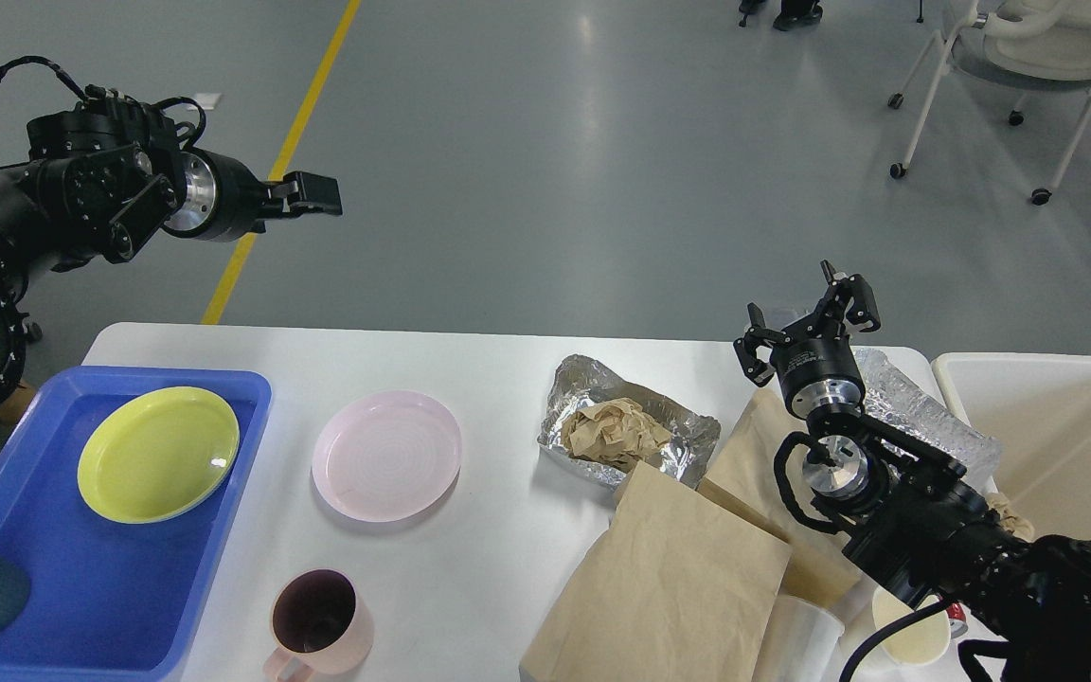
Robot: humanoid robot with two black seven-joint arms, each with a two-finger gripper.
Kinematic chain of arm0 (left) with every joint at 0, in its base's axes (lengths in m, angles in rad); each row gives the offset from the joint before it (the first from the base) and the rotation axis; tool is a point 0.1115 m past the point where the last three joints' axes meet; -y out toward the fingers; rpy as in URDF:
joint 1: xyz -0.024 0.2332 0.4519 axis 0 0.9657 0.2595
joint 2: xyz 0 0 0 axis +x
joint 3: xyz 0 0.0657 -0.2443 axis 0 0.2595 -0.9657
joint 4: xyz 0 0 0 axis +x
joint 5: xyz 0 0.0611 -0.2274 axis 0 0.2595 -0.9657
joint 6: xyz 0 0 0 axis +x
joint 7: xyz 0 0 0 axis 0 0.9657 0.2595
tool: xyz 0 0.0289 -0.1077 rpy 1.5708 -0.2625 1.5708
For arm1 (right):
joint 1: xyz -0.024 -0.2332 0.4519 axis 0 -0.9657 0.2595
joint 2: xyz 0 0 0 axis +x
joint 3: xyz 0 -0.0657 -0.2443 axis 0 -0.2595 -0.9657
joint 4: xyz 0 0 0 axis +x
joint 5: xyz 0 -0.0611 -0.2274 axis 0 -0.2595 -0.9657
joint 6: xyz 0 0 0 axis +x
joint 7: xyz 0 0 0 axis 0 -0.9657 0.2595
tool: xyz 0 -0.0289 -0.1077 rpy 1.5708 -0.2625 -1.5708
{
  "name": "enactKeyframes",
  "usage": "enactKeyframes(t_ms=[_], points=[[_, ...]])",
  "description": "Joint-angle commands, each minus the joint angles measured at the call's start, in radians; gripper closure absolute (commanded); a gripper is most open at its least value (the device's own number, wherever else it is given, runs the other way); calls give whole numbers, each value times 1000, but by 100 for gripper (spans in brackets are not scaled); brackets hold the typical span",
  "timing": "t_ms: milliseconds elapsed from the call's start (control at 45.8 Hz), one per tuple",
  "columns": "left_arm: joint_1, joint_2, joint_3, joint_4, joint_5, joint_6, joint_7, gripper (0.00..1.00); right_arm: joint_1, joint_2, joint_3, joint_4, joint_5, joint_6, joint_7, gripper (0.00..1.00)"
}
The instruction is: Tidy desktop
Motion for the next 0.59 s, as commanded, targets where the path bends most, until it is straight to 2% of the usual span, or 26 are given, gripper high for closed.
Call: enactKeyframes(t_ms=[0,109,197,568], points=[[-170,-48,25,-285,5,-76,-1,1,0,0,0,0,0,0,0,0],[-247,-110,34,-487,5,-76,-1,1,0,0,0,2,0,0,0,0],[-257,-127,34,-566,5,-76,-1,1,0,0,0,2,0,0,0,0],[-258,-133,34,-577,5,-76,-1,1,0,0,0,0,0,0,0,0]])
